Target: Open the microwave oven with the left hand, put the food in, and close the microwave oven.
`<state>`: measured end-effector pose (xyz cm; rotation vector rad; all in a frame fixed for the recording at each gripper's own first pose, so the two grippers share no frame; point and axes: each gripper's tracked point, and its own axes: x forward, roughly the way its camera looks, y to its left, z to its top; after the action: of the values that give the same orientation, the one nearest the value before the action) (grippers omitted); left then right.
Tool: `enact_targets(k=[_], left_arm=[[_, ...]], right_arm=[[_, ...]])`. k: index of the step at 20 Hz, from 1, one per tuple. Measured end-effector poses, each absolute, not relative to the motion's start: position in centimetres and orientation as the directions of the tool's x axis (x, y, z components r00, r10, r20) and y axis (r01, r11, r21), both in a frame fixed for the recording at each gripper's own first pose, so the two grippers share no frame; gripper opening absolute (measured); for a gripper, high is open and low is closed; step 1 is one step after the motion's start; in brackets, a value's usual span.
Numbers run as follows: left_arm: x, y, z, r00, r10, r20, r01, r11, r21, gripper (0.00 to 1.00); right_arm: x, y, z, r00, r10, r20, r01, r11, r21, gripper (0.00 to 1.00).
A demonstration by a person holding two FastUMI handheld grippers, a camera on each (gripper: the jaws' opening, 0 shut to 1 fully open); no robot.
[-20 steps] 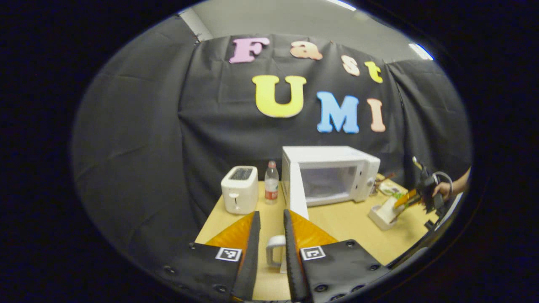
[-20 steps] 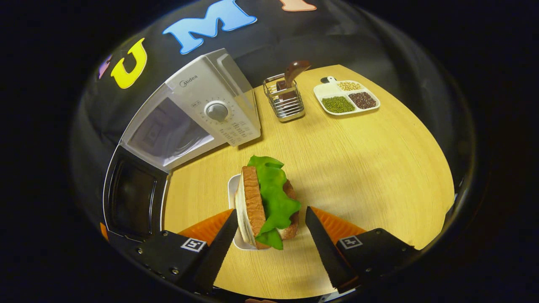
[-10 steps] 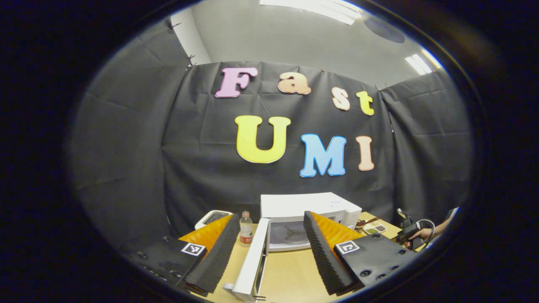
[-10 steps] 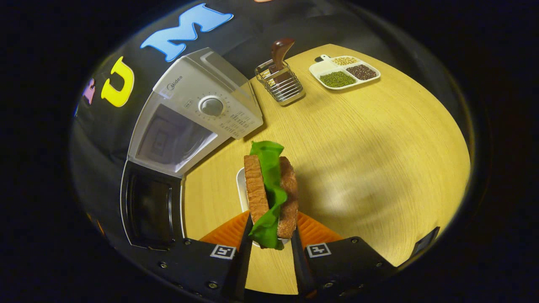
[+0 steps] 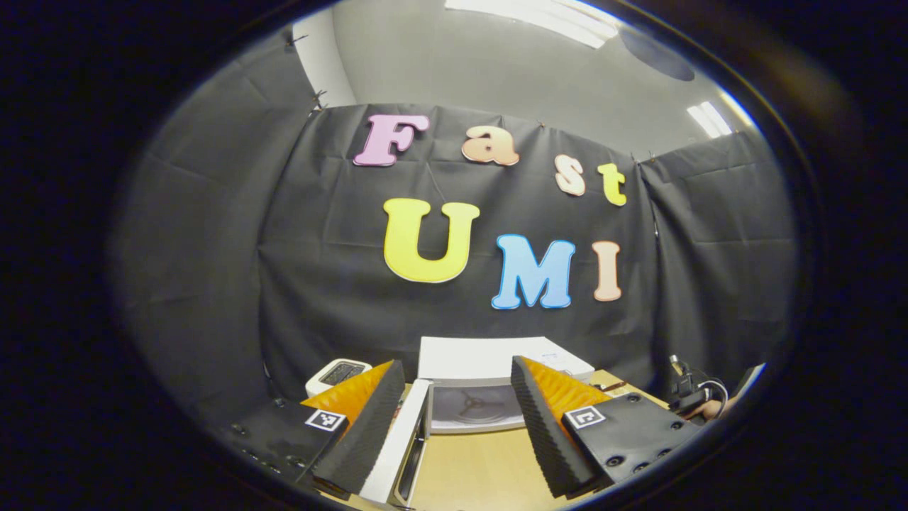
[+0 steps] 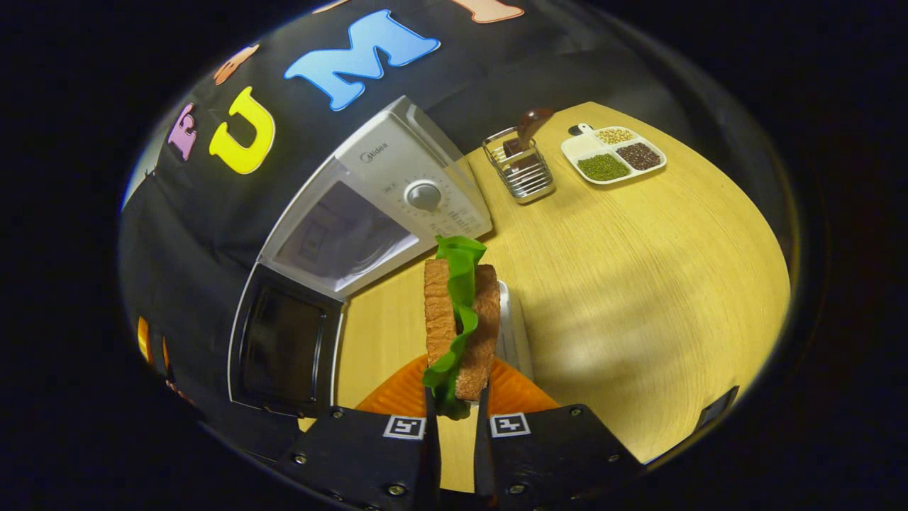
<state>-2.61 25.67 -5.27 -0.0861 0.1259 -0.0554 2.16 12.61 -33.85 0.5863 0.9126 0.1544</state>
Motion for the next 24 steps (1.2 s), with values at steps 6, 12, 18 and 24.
enact_targets(k=[6, 12, 18, 24], left_arm=[[-3.4, 26.0, -3.1, 0.995, -0.065, -0.073, 0.061, 0.996, -0.066, 0.97], [-4.8, 27.6, -2.5, 0.998, -0.031, -0.061, 0.028, 0.998, -0.058, 0.96], [-6.4, 30.2, -1.8, 0.998, 0.015, -0.056, -0.017, 0.999, -0.032, 0.96], [-6.2, 32.7, -2.3, 0.995, 0.056, -0.080, -0.058, 0.998, -0.021, 0.96]], right_arm=[[5.4, 18.3, -29.5, 0.721, 0.484, -0.495, 0.084, 0.649, 0.756, 0.18], [9.8, 24.4, -28.7, 0.745, 0.536, -0.398, 0.079, 0.521, 0.850, 0.19], [15.3, 29.1, -30.3, 0.773, 0.517, -0.367, 0.117, 0.453, 0.884, 0.19], [21.5, 31.8, -33.4, 0.817, 0.431, -0.382, 0.215, 0.387, 0.897, 0.19]])
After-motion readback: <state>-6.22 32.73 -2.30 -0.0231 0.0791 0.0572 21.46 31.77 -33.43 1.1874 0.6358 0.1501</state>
